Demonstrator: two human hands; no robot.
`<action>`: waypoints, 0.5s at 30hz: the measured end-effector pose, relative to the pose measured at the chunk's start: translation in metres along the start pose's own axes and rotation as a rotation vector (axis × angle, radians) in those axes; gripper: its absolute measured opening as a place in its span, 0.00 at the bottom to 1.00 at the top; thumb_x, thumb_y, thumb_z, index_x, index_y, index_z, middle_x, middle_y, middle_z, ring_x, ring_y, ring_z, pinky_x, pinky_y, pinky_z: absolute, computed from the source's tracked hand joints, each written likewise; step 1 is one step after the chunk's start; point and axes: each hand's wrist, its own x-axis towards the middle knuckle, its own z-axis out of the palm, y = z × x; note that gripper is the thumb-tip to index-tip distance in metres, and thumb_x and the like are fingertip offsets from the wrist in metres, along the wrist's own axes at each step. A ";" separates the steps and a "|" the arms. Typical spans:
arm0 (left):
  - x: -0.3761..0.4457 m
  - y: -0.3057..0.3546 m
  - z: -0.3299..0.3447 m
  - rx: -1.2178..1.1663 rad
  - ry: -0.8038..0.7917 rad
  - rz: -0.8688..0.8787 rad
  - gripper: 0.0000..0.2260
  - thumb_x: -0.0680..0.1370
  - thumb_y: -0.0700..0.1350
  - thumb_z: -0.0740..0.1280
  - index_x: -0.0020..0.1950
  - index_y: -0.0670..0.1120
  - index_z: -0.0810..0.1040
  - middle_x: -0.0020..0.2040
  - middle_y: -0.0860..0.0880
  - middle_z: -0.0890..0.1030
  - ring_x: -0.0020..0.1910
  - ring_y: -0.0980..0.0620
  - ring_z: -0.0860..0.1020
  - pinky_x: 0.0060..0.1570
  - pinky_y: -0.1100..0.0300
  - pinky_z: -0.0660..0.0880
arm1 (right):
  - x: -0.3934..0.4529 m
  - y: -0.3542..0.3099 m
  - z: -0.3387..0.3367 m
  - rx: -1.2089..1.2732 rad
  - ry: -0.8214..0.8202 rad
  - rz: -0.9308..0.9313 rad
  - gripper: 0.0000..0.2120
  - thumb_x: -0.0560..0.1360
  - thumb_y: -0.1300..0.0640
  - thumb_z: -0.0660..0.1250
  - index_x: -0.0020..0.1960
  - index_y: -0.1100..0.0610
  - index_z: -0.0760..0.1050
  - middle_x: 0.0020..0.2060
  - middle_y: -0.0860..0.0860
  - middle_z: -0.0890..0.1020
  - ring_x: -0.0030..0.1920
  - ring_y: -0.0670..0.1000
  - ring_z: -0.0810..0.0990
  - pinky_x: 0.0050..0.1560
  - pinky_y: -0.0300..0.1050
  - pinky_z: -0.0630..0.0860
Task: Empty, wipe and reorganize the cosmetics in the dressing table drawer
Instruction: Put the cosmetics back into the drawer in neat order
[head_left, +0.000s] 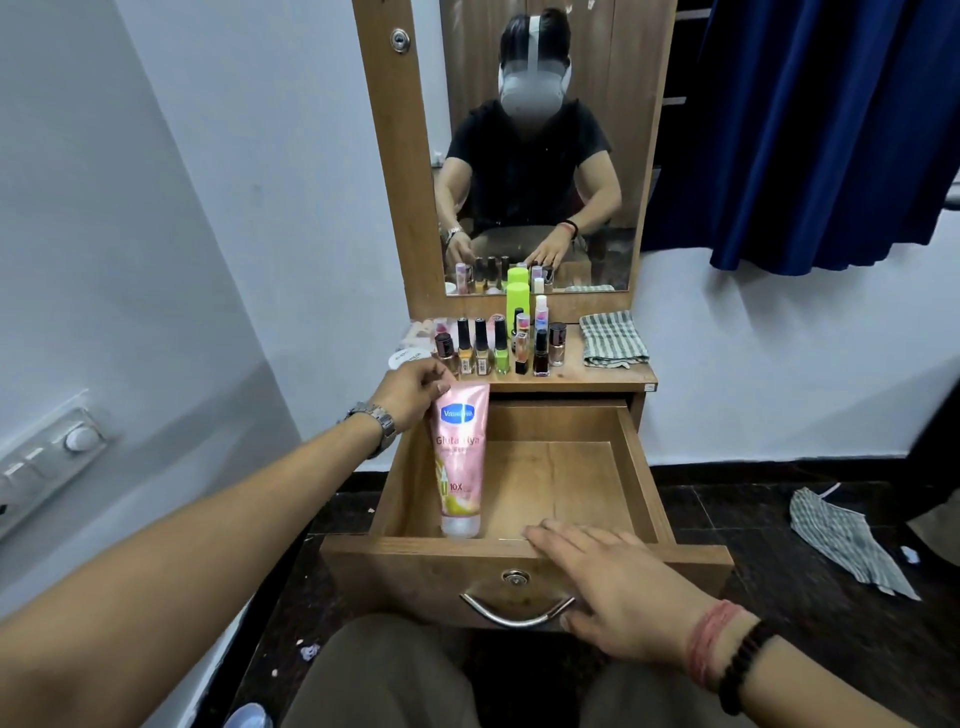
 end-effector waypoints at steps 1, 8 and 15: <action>0.000 -0.005 0.005 0.017 -0.032 -0.012 0.02 0.79 0.42 0.64 0.46 0.46 0.74 0.48 0.48 0.81 0.45 0.53 0.78 0.40 0.61 0.76 | 0.000 0.000 0.000 0.001 0.002 0.000 0.37 0.76 0.48 0.61 0.78 0.43 0.45 0.78 0.44 0.51 0.76 0.46 0.53 0.74 0.46 0.50; -0.014 -0.022 0.039 0.522 -0.107 0.074 0.15 0.76 0.45 0.65 0.62 0.50 0.75 0.63 0.47 0.73 0.60 0.48 0.71 0.56 0.57 0.72 | 0.000 0.000 0.001 -0.019 0.005 0.001 0.37 0.76 0.48 0.61 0.78 0.43 0.44 0.78 0.44 0.51 0.76 0.47 0.53 0.74 0.46 0.51; -0.059 -0.019 0.076 0.844 -0.689 0.223 0.23 0.77 0.50 0.65 0.72 0.55 0.66 0.77 0.47 0.53 0.75 0.42 0.52 0.71 0.50 0.56 | 0.000 0.000 0.001 -0.017 -0.004 0.005 0.38 0.75 0.47 0.62 0.78 0.43 0.43 0.78 0.44 0.50 0.76 0.47 0.53 0.74 0.47 0.50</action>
